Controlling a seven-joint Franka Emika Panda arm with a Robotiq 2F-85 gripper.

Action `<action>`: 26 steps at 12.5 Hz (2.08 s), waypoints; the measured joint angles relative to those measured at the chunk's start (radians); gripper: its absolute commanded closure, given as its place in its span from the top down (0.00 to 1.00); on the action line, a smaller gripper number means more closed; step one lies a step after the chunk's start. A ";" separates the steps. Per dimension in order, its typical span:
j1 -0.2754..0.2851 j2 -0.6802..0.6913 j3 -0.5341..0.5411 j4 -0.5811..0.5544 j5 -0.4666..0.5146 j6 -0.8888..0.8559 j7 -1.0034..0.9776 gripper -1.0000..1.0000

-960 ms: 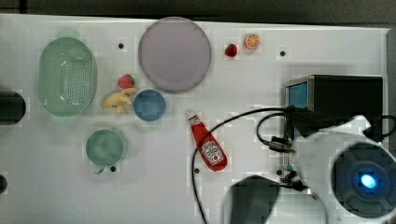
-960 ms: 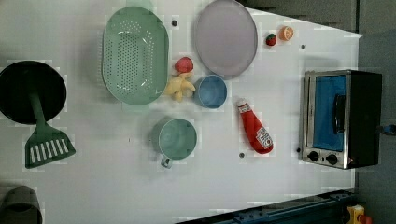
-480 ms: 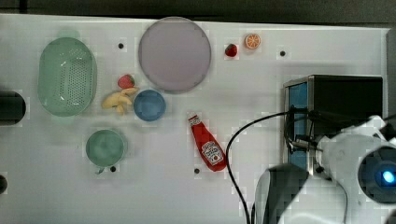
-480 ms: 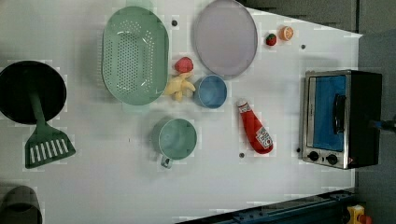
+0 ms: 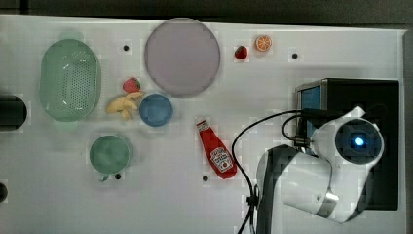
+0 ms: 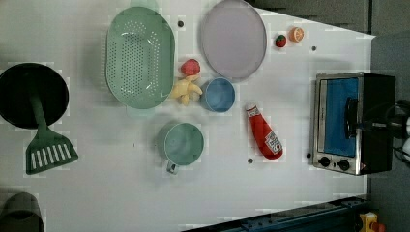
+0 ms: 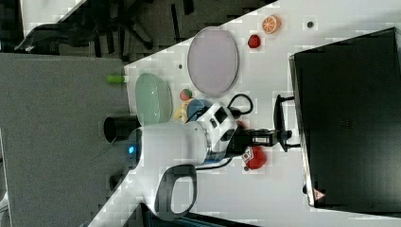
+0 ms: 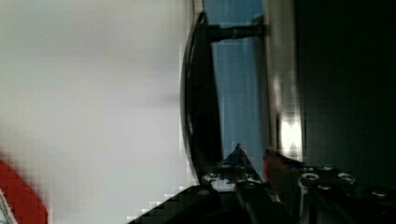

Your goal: Flap open oven.

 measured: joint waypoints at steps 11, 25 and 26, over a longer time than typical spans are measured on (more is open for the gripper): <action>-0.007 0.062 0.001 -0.006 0.020 0.080 -0.011 0.18; 0.118 0.198 0.203 -0.057 -0.455 0.078 0.542 0.18; 0.135 0.224 0.209 -0.059 -0.503 0.078 0.603 0.18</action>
